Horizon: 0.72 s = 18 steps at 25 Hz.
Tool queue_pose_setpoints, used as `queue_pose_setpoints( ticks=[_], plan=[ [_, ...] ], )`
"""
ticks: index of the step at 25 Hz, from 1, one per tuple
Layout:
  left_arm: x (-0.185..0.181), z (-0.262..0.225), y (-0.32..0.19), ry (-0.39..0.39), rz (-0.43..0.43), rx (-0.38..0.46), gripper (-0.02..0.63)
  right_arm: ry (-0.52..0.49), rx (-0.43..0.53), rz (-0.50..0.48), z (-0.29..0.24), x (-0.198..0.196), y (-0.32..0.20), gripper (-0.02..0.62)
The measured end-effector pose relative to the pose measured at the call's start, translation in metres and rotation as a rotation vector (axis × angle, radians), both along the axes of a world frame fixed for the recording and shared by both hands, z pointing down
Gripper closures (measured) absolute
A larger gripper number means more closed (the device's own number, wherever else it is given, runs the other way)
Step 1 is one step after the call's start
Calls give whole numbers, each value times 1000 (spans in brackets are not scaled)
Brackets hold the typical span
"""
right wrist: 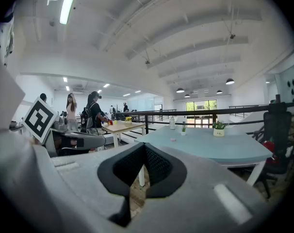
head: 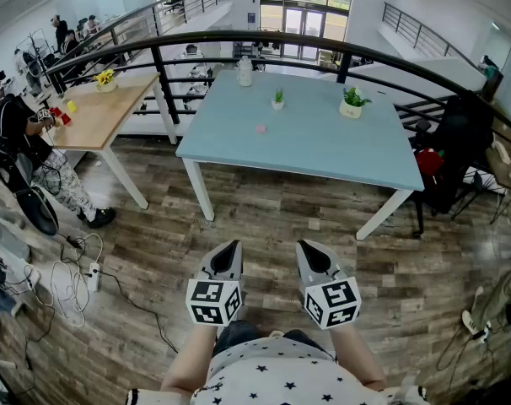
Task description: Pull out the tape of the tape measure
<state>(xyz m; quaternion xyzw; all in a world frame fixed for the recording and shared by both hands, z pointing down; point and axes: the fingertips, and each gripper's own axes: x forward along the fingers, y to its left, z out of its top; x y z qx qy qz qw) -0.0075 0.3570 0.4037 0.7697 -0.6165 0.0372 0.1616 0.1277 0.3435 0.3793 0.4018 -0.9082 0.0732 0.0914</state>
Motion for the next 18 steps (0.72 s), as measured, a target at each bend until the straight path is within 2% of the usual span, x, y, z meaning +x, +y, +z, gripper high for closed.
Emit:
queue_pose_setpoints(
  ticks=[13,18],
  plan=[
    [16,-3,13,8,-5,-7,604,0,5,-31,-2,10,9,589],
    [30,0,18,4,-5,-15,604,-37,-22,-63,2,17,14,589]
  ],
)
